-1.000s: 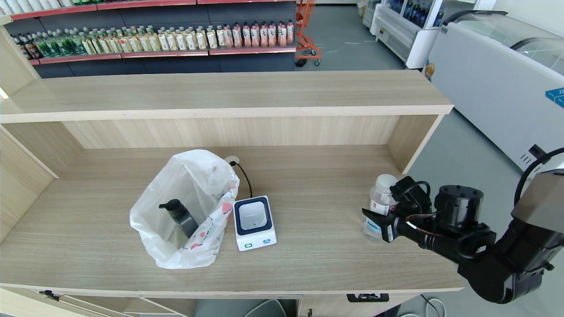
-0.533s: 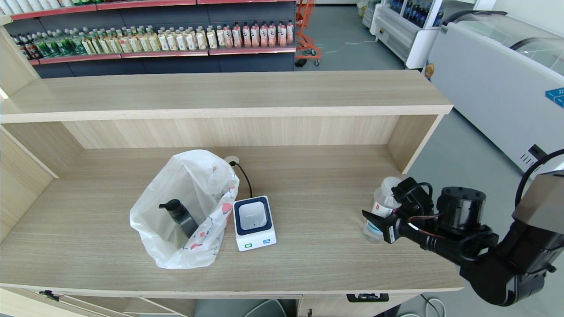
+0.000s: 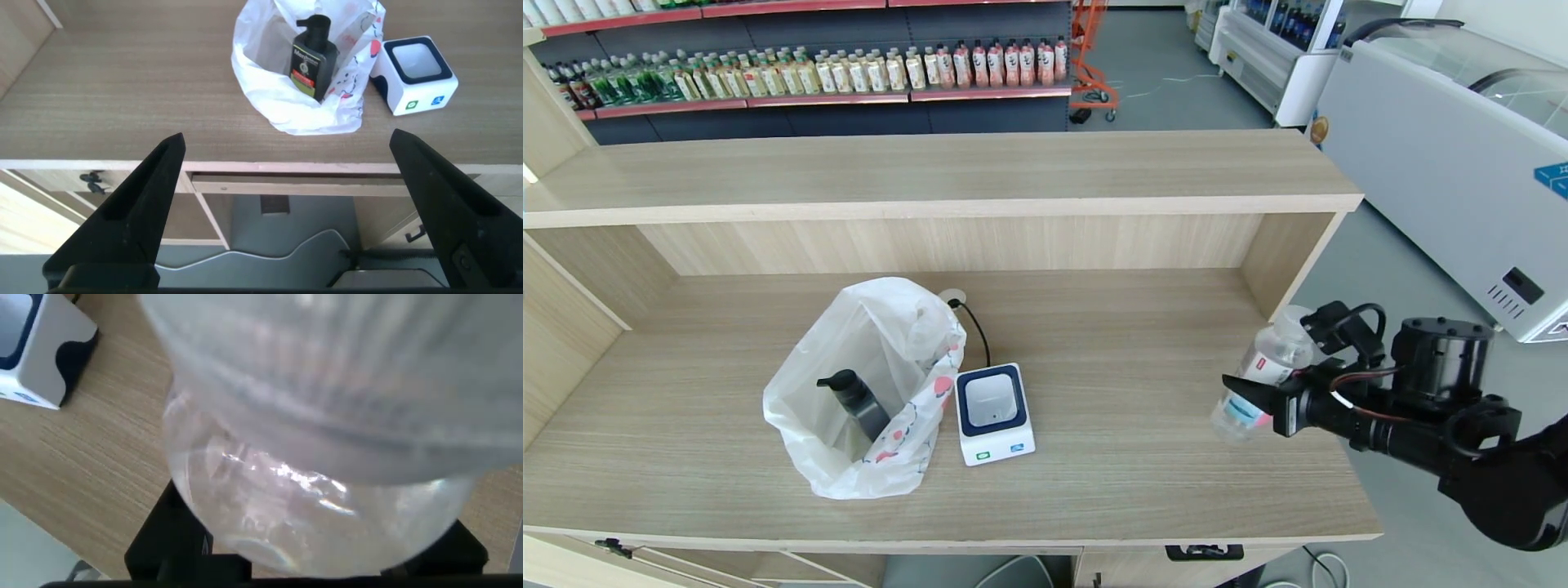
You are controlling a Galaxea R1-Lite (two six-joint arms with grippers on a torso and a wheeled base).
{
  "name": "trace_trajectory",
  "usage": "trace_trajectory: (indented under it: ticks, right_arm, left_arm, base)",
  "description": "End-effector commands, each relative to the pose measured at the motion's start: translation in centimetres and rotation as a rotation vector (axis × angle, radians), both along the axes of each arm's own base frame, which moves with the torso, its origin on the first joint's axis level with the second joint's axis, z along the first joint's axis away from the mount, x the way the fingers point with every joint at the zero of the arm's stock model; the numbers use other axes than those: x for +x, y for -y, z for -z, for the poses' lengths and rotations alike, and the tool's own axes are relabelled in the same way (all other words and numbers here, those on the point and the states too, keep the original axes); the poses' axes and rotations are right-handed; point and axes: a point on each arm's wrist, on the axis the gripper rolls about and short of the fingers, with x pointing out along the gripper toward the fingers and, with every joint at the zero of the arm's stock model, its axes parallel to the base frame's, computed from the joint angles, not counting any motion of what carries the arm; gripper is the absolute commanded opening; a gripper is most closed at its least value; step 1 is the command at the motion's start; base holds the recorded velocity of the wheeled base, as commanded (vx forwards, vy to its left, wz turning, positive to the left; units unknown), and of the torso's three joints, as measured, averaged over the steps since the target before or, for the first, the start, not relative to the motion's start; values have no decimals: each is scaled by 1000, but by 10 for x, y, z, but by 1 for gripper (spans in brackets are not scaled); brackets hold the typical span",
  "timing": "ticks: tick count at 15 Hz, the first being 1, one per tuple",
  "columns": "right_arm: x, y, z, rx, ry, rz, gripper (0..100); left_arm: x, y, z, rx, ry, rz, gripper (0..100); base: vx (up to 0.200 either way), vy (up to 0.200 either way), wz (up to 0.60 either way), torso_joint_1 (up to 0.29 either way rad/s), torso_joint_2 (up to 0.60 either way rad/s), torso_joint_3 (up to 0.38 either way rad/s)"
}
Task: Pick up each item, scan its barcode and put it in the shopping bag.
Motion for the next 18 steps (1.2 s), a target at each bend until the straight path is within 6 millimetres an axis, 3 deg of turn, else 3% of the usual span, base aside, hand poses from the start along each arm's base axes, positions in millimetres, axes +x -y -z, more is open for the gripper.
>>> trace_trajectory:
  ticks: [1, 3, 5, 12, 18]
  right_arm:
    - [-38, 19, -97, 222, 72, -104, 0]
    - [-73, 19, -156, 395, 13, -293, 0]
    - [-104, 16, -193, 444, -38, -480, 0]
    - [-140, -11, -200, 419, -56, -810, 0]
    - [-150, -17, -207, 414, -50, -909, 0]
  left_arm:
    - [0, 0, 0, 0, 0, 0, 100]
    - [0, 0, 0, 0, 0, 0, 100]
    - [0, 0, 0, 0, 0, 0, 100]
    - [0, 0, 0, 0, -2, 0, 100]
    - [0, 0, 0, 0, -2, 0, 100]
  base:
    - [0, 0, 0, 0, 0, 0]
    - [0, 0, 0, 0, 0, 0]
    - [0, 0, 0, 0, 0, 0]
    - [0, 0, 0, 0, 0, 0]
    - [0, 0, 0, 0, 0, 0]
